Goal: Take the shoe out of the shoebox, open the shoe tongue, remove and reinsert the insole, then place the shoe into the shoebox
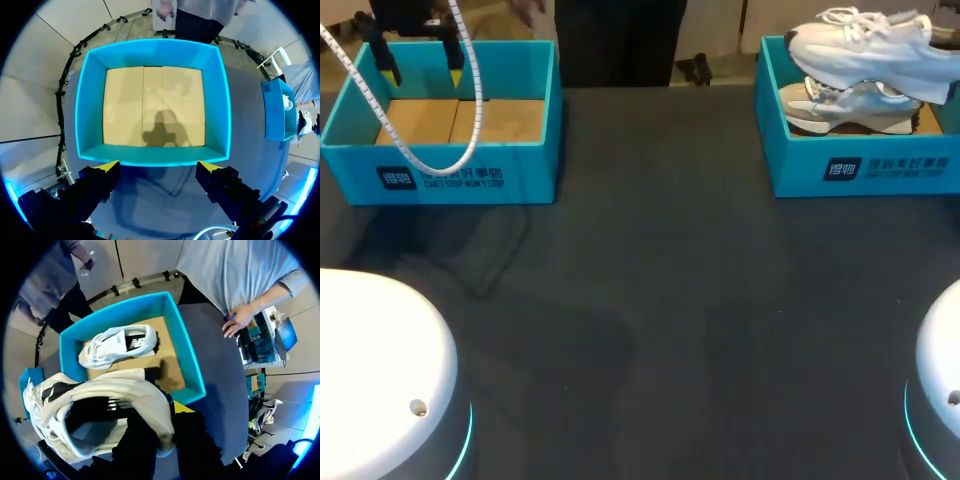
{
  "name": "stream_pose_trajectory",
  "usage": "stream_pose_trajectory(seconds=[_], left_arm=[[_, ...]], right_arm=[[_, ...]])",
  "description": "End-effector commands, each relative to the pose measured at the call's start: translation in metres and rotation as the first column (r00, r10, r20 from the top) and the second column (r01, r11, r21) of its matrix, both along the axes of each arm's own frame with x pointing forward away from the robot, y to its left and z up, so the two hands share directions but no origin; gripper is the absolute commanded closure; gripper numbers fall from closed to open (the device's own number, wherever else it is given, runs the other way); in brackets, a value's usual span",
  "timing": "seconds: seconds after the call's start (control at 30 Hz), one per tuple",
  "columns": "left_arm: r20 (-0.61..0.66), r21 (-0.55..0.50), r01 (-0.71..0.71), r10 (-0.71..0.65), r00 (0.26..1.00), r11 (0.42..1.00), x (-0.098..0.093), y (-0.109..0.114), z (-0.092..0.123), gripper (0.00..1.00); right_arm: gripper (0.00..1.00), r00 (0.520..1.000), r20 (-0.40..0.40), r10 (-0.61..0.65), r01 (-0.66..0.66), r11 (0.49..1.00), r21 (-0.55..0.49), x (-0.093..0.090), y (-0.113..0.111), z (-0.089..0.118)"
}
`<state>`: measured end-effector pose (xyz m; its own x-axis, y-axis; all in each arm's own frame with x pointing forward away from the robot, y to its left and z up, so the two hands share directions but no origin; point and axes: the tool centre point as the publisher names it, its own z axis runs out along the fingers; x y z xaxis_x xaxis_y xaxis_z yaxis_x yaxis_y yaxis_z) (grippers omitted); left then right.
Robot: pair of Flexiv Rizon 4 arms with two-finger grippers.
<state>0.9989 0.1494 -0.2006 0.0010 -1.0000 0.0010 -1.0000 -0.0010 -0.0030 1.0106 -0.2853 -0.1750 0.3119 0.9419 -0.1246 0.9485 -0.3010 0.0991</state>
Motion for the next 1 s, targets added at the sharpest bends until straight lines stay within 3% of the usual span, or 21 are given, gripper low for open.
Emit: stream_pose_trajectory(seconds=[0.03, 0.3, 0.5, 1.0], left_arm=[[-0.001, 0.001, 0.000, 0.000, 1.000, 1.000, 0.000, 0.000, 0.000, 0.00], [-0.001, 0.001, 0.000, 0.000, 1.000, 1.000, 0.000, 0.000, 0.000, 0.00], [-0.001, 0.001, 0.000, 0.000, 1.000, 1.000, 0.000, 0.000, 0.000, 0.00], [-0.001, 0.001, 0.000, 0.000, 1.000, 1.000, 0.000, 0.000, 0.000, 0.00]], right_arm=[[1.00, 1.000, 0.028, -0.009, 0.010, 0.998, -0.055, -0.026, 0.032, 0.042], [1.00, 0.999, 0.040, -0.017, 0.021, 0.994, -0.105, -0.070, 0.079, 0.064], [1.00, 0.999, 0.007, -0.054, 0.054, 0.995, -0.086, -0.104, 0.113, 0.058], [1.00, 0.999, 0.007, -0.054, 0.054, 0.995, -0.086, -0.104, 0.113, 0.058]])
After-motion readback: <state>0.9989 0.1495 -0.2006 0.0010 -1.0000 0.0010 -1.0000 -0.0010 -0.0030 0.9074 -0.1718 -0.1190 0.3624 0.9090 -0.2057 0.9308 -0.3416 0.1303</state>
